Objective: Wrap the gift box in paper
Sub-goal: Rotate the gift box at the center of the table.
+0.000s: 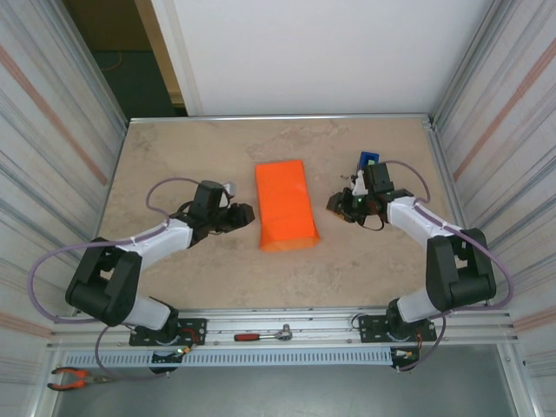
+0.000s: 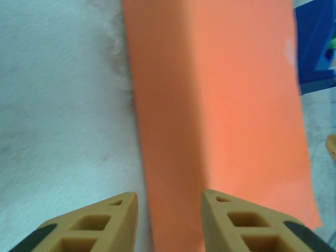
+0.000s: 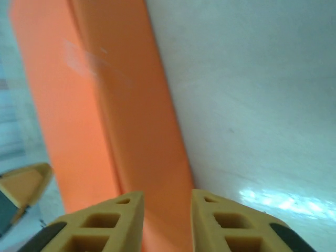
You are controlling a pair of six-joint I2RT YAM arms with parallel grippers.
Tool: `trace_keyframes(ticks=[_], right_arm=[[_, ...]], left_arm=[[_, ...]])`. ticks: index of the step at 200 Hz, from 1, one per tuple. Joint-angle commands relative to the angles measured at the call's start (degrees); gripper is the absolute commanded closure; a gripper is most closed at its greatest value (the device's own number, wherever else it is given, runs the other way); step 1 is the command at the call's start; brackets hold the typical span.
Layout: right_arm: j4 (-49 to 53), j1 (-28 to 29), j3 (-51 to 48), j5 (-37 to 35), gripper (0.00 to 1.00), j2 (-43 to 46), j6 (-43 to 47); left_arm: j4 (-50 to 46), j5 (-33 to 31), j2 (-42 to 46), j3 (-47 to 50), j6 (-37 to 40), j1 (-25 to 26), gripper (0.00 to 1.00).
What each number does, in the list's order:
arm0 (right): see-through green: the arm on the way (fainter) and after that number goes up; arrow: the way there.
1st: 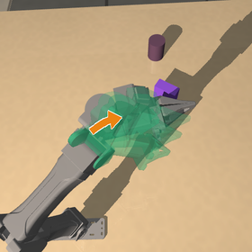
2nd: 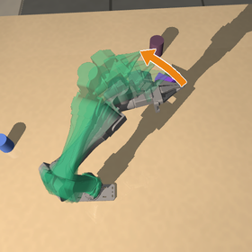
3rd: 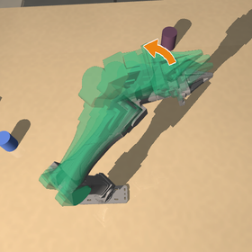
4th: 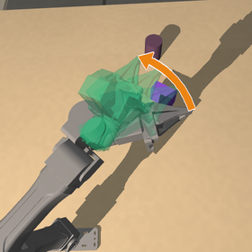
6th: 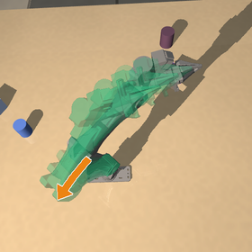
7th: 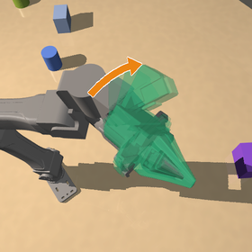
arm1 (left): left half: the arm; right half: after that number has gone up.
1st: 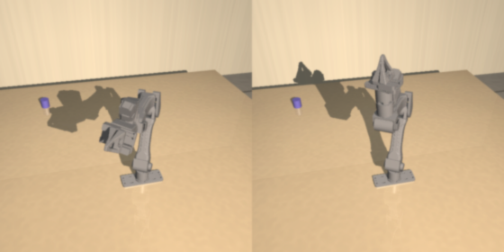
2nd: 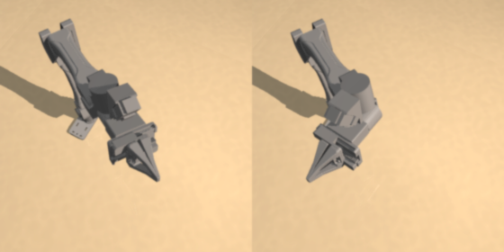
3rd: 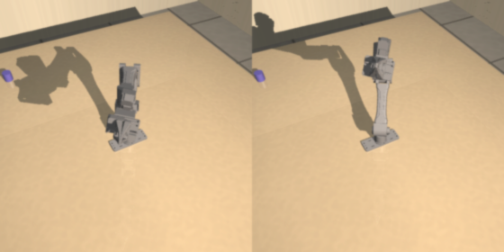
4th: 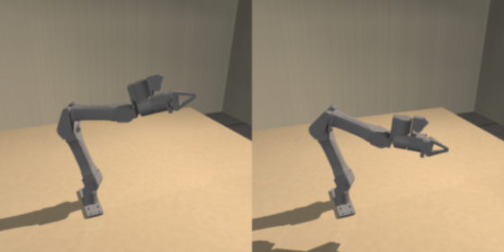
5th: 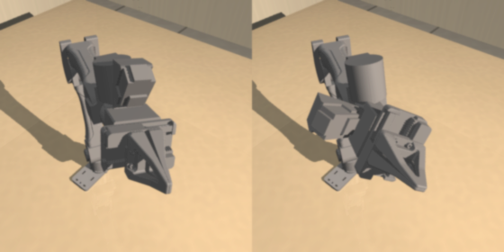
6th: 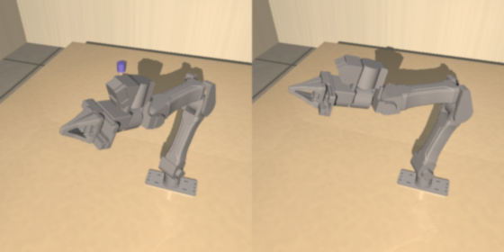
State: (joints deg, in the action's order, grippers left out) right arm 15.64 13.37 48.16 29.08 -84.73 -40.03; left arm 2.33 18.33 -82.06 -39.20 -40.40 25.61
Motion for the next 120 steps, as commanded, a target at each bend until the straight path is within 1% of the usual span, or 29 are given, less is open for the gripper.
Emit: trace_keyframes(ticks=[1,14,46,87,120], right_arm=[[-0.74,0.15,-2.07,0.04,0.86,-0.51,1.71],[-1.78,0.54,-2.72,0.11,0.92,-1.54,1.89],[-3.50,3.31,-2.57,-0.86,0.97,-5.04,1.89],[-4.74,8.06,-1.09,-3.27,1.00,-8.96,1.36],[-5.40,11.35,-1.53,-3.99,1.00,-8.80,0.32]], left_arm=[[-3.47,-2.68,0.21,1.88,-0.90,0.09,0.66],[-3.15,-2.69,-0.59,2.29,-0.91,0.56,0.66],[-2.77,-3.48,-3.79,1.63,-0.64,2.48,0.66],[-2.47,-3.84,-8.73,-1.21,0.14,5.44,0.66],[-1.49,-4.21,-10.48,-3.63,0.32,8.98,0.66]])
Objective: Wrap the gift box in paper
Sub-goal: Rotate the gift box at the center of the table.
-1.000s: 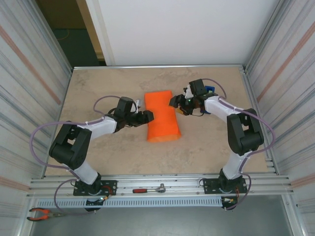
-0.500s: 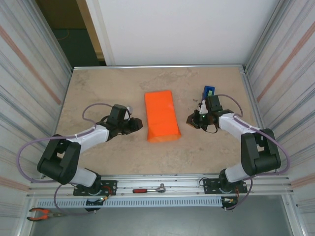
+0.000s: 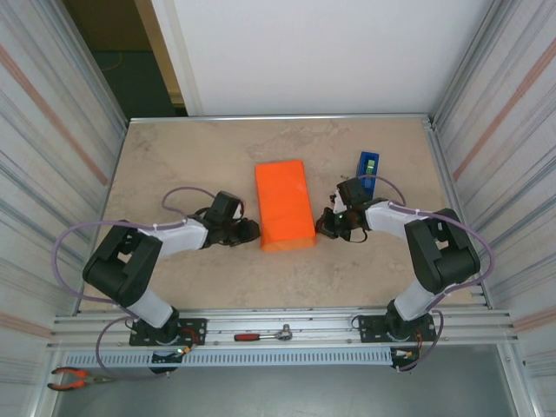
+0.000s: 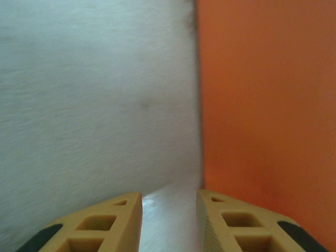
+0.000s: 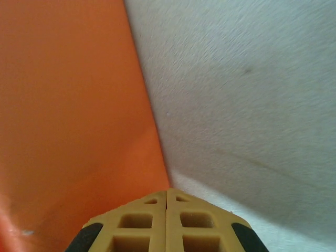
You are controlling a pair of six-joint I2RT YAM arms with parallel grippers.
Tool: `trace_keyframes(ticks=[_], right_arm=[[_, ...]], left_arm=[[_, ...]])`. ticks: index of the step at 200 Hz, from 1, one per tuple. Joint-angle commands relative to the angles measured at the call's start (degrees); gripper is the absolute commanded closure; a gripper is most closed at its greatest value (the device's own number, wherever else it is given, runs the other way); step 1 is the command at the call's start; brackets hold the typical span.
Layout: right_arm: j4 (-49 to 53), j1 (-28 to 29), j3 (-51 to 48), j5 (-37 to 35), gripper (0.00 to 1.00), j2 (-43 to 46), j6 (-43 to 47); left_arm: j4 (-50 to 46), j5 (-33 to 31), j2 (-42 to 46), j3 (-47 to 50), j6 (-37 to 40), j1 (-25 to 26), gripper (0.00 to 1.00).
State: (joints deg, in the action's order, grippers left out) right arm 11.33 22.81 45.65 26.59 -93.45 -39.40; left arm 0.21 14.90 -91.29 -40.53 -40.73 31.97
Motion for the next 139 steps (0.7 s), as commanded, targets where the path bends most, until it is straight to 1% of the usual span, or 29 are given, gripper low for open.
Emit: trace_keyframes(ticks=[1,37,65,76,97,114,133,137,139], right_arm=[[-1.12,1.99,1.00,-1.52,1.00,-0.07,-0.37],[-1.34,4.17,1.08,-2.74,1.00,0.12,-1.20],[-0.41,3.55,0.73,-2.99,1.00,0.65,-0.62],[0.28,2.13,-0.12,-2.82,1.00,1.84,-0.15],[1.74,-2.61,-2.66,-1.88,1.00,5.35,0.95],[2.97,-7.17,-4.00,-0.12,1.00,8.15,2.02],[5.59,-10.33,-3.61,1.37,1.00,10.94,3.59],[6.23,-10.65,-3.31,1.48,0.98,11.55,3.81],[6.53,-10.85,-3.18,1.57,0.95,11.87,3.87]], left_arm=[[0.61,-0.85,-1.26,-2.33,0.65,2.82,0.66],[0.77,-1.80,-1.88,-3.08,0.61,5.15,0.66],[-1.03,-3.66,0.35,-1.78,1.23,4.03,0.66],[-1.55,-3.65,2.29,-0.72,1.42,2.49,0.66],[-3.28,-3.23,6.68,1.23,2.34,-0.85,0.65],[-3.97,-2.06,9.74,2.34,2.84,-3.56,0.61],[-4.16,-0.32,11.74,1.98,3.26,-4.72,0.54],[-4.15,0.22,11.94,1.75,3.40,-4.72,0.52],[-4.16,0.62,12.01,1.64,3.45,-4.72,0.51]])
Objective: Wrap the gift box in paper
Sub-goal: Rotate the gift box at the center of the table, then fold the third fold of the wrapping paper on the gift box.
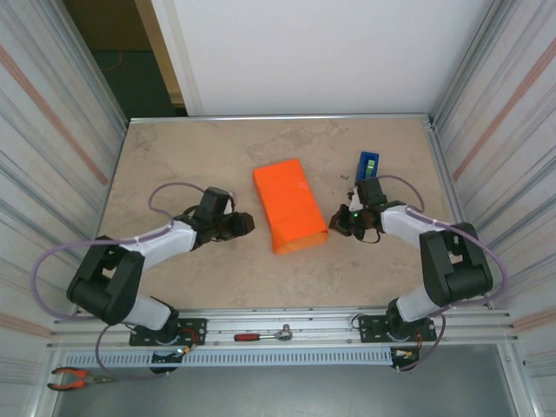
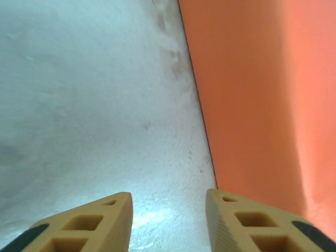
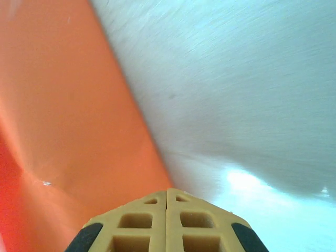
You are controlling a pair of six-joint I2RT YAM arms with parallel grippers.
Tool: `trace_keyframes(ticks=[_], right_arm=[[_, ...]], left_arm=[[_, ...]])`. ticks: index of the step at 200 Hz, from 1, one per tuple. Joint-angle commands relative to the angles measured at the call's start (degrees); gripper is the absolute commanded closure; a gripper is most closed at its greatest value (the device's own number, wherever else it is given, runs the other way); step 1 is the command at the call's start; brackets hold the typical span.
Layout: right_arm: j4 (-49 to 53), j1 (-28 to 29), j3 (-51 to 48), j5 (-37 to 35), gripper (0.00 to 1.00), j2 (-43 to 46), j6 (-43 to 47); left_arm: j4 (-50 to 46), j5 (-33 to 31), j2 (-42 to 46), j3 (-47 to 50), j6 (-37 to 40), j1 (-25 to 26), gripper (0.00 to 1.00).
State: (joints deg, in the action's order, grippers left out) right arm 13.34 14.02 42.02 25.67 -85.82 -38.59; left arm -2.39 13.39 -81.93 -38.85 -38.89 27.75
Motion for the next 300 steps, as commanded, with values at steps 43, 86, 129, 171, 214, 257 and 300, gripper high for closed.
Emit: trace_keyframes(ticks=[43,86,129,171,214,257,300], right_arm=[[6.44,-1.95,5.34,5.16,0.31,7.78,3.35],[7.40,2.21,9.35,4.76,0.25,4.70,4.64],[5.76,4.51,7.86,2.46,0.25,-0.08,6.31],[2.64,5.90,5.43,1.84,0.32,-4.70,6.60],[1.12,8.09,4.84,0.58,0.39,-4.70,5.12],[3.65,9.87,7.56,-1.91,0.32,-3.89,6.07],[9.40,10.31,12.96,-9.43,0.28,-7.65,9.39]], left_arm=[[0.29,3.84,2.83,-3.25,0.31,3.11,0.34],[0.73,-0.79,0.50,-6.36,-0.49,8.71,0.27],[-0.12,-5.85,-4.16,-7.41,-0.61,13.12,0.25],[0.11,-8.84,-10.36,-8.44,0.65,15.14,0.25],[-0.83,-14.29,-11.24,-8.29,1.63,14.97,0.24],[-1.88,-15.54,-11.46,-9.91,3.58,13.68,0.24],[-2.34,-15.40,-12.70,-11.55,4.53,13.12,0.25]])
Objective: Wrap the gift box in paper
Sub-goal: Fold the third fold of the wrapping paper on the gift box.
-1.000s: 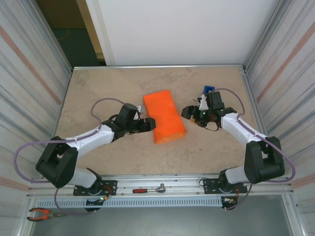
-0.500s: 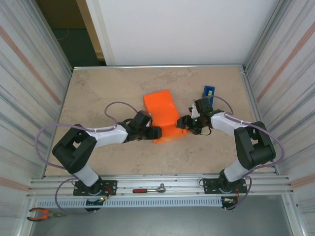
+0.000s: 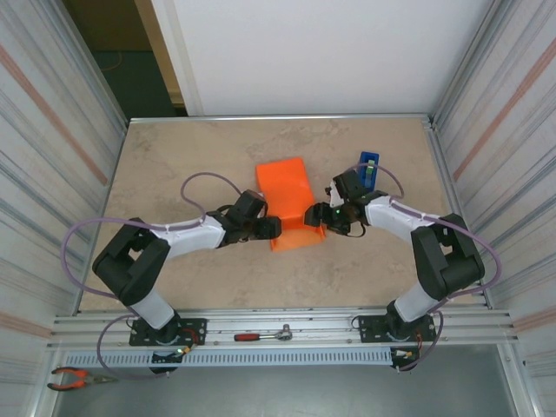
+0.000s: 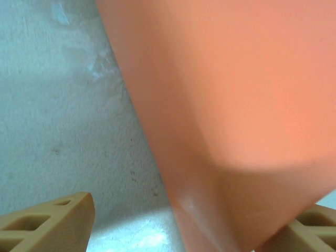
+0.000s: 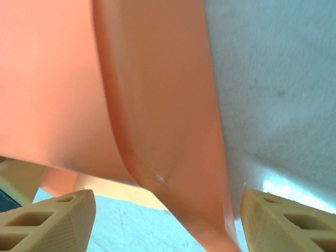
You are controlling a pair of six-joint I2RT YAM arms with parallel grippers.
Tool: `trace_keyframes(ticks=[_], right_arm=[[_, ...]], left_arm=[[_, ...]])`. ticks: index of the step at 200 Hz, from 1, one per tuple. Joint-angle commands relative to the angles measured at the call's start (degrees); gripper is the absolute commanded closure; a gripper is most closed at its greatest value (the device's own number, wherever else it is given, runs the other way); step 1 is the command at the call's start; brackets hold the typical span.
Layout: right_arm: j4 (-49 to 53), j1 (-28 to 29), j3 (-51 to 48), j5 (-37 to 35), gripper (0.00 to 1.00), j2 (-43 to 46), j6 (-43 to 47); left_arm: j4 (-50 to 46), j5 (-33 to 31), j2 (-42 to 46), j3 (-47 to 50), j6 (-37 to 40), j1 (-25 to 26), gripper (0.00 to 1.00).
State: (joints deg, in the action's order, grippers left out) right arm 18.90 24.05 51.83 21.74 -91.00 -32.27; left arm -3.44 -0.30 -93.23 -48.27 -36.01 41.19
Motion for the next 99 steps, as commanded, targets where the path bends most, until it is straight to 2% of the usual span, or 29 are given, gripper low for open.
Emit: trace_keyframes(ticks=[1,41,99], right_arm=[[3.86,0.29,3.30,-5.62,0.28,-2.58,3.13],[3.31,0.88,5.76,-6.33,0.36,-7.64,4.14],[2.28,4.16,6.93,-7.79,0.68,-9.80,1.98]], left_arm=[[-1.30,-1.68,-1.46,-2.15,1.64,-0.32,0.25],[-0.76,-1.80,-3.23,-2.53,1.51,-0.32,0.25],[-0.50,-5.23,-4.37,-2.71,0.06,-0.32,0.28]])
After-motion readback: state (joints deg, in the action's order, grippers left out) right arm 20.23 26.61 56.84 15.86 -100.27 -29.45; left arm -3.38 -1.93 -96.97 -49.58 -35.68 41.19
